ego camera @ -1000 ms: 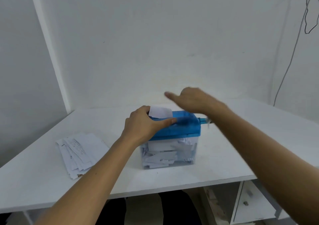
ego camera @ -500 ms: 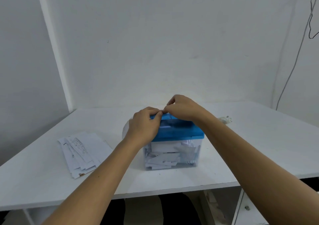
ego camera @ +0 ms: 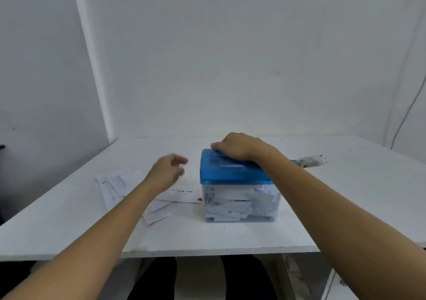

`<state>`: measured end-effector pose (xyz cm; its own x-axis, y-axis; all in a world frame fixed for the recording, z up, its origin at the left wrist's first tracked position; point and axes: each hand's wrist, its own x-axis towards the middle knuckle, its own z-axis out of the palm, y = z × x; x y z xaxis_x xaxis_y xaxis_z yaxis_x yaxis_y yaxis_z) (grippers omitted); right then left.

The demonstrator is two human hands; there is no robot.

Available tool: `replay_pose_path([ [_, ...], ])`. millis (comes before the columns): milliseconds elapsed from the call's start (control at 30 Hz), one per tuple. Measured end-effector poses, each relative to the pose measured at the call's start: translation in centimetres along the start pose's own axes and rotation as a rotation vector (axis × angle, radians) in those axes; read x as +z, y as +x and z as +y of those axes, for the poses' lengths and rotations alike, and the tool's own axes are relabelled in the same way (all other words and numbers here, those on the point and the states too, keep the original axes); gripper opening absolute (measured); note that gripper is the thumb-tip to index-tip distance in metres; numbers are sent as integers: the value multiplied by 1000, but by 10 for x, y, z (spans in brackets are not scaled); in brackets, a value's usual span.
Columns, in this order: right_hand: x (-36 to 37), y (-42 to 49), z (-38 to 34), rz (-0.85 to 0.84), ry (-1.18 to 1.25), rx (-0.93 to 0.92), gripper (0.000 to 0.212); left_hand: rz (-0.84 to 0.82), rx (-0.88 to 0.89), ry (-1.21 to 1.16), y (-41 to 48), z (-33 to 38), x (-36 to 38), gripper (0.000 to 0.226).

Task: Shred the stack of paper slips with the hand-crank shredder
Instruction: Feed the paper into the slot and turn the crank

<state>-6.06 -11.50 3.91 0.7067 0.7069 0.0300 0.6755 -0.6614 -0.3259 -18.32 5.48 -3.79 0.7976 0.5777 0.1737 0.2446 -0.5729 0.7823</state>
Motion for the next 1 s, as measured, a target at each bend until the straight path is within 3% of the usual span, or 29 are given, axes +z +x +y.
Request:
replay_pose_path([
  [67,1,1,0,14,-4,-14,46,-247,-62,364,6,-19,-4,52],
  [133,3,0,0,23,-9,-7,45,-377,-96,558,10,-25,-1,67],
  [333,3,3,0,38,-16,-15,46,-430,-124,743,33,-18,2,81],
  [667,5,8,4,52,-9,-38,45,-370,-143,626,41,-35,-2,41],
  [733,5,7,5,55,-5,-39,45,-349,-125,610,38,-30,-7,43],
  [1000,0,8,10,12,-1,-79,53,32,-74,285,35,-27,-46,38],
])
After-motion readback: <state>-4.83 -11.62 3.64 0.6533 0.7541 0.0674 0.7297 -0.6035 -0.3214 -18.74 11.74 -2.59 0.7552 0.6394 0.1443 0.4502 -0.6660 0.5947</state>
